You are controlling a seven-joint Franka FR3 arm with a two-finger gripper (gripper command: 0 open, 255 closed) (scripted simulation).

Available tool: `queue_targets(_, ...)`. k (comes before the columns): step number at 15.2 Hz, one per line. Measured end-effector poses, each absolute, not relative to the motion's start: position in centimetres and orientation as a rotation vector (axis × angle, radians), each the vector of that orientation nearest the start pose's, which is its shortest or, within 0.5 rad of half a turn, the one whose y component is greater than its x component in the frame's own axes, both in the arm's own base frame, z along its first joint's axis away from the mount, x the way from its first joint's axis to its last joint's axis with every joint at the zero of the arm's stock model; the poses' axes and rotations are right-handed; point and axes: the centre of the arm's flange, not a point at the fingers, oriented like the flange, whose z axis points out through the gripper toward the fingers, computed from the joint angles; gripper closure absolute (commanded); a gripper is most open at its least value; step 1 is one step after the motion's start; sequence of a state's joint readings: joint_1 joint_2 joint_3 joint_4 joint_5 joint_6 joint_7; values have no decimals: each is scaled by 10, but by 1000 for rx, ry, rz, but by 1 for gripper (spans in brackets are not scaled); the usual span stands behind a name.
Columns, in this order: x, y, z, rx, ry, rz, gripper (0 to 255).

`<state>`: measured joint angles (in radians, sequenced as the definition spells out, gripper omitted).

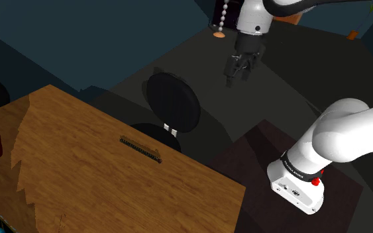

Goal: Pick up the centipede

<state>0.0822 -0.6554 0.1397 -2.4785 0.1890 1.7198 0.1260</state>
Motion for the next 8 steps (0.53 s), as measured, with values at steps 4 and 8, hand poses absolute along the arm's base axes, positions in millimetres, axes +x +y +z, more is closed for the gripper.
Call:
queue_targets(4,352,135,469,-3059,-105,173,0)
queue_targets(8,371,177,442,-3063,-173,161,0)
